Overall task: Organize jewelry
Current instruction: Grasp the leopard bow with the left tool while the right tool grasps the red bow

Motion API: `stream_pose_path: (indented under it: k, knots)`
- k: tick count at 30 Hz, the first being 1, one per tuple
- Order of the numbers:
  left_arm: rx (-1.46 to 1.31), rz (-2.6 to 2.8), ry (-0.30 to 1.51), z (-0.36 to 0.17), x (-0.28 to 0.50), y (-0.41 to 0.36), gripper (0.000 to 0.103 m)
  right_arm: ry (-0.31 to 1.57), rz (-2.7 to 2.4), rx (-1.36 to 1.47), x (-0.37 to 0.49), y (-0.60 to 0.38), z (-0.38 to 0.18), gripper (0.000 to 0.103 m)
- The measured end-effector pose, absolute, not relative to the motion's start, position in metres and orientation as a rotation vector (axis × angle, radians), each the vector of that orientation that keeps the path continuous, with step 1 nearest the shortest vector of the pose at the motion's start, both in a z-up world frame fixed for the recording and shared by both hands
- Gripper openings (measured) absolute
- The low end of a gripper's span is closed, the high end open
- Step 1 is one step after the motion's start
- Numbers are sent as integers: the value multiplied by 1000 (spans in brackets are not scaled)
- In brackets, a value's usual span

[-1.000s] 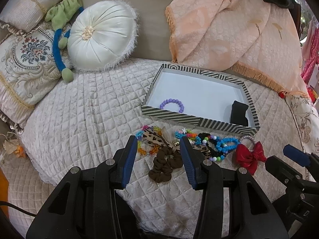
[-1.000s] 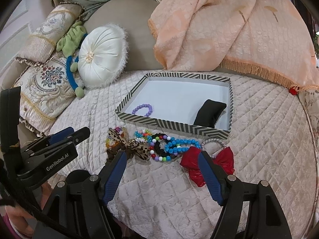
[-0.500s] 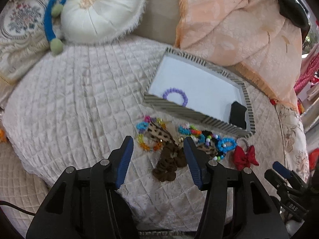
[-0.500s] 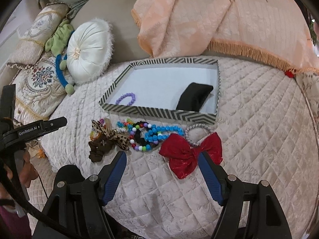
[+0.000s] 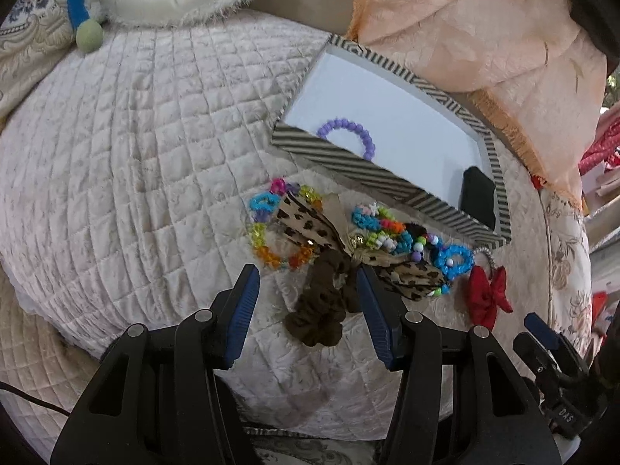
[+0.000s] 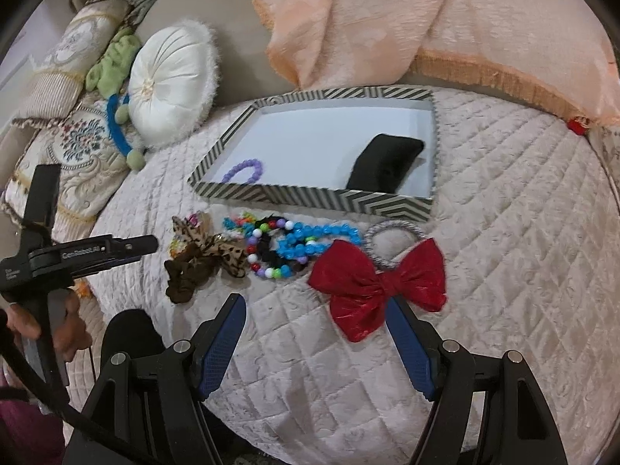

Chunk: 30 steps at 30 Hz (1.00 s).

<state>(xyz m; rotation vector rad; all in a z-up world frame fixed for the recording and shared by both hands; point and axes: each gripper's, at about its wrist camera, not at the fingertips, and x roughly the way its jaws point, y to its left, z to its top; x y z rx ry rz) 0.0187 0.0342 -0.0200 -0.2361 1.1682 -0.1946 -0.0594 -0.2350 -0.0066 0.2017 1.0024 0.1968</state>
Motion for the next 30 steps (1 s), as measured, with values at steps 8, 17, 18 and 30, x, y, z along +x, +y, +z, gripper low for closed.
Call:
stream_pose_path:
  k: [8,17,18,30]
  knots:
    - [-130,-178,1208,-45,19,11,52,1019,167,223,-54,-251,-17,72]
    - [-65,-203,1224,-64,20,-14,52,1054,150,248,-50,-269,-33,72]
    - [-63,-200,1226,-66,21,-15,52,1062,147,266,-49,-272,-36,72]
    - [-64,-225,1201,-67,22,-22,30,1090,75,388,-20,-286,-55,72]
